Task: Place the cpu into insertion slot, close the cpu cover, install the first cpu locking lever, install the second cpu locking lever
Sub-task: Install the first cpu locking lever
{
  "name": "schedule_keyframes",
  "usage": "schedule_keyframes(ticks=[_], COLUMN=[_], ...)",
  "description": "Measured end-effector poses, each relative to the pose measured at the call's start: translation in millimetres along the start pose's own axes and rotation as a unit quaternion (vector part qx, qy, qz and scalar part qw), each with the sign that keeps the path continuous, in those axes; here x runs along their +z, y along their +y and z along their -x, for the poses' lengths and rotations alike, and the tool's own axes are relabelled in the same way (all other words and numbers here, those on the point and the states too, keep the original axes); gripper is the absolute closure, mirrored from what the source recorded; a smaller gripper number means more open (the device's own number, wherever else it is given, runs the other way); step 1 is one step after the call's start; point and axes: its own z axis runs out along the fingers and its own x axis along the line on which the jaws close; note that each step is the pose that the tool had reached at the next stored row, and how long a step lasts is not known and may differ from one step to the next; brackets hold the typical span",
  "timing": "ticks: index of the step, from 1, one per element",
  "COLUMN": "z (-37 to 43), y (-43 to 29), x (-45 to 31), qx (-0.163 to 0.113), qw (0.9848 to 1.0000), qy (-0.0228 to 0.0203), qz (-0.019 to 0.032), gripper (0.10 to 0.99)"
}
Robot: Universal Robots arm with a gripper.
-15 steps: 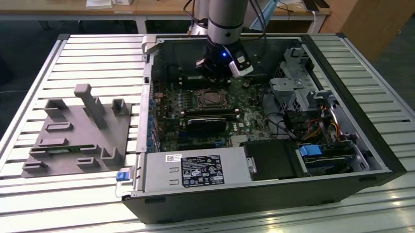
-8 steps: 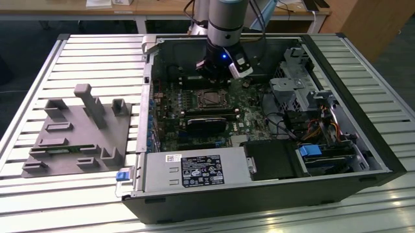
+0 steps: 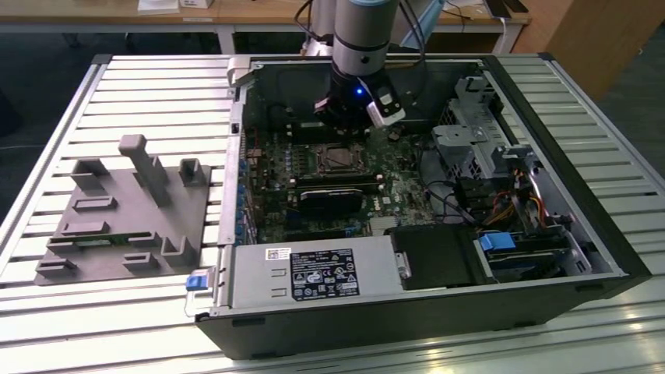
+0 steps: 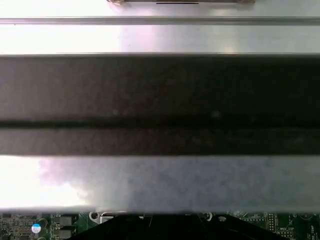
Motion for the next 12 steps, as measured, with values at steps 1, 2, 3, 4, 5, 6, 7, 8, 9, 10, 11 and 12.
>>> schedule_keyframes(ticks=[1,2,3,4,5,6,7,8,9,10,11,12], z=[0.1,0.1,0.1,0.1,0.1,0.1,0.2,0.2,0.2,0.2,0.3,0.4], y=[0.0,0.0,0.0,-0.1,-0.1,-0.2,-0.2,-0.2,-0.2,-0.2,-0.2,-0.2], x=[0.2,0.3,0.5,0.6,0.8,0.9,1.1,1.2,1.3,1.4,1.5,1.8], qx=[0.0,0.0,0.0,0.0,0.0,0.0,0.0,0.0,0.0,0.0,0.0,0.0], qw=[1.0,1.0,1.0,1.0,1.0,1.0,1.0,1.0,1.0,1.0,1.0,1.0], qy=[-0.0001,0.0,0.0,0.0,0.0,0.0,0.0,0.0,0.0,-0.0001,-0.0001,-0.0001], qz=[-0.0004,-0.001,-0.0017,-0.0025,-0.0031,-0.0038,-0.0044,-0.0047,-0.0046,-0.0047,-0.0048,-0.005], gripper=[0.98,0.98,0.98,0.98,0.98,0.98,0.98,0.98,0.98,0.98,0.98,0.98])
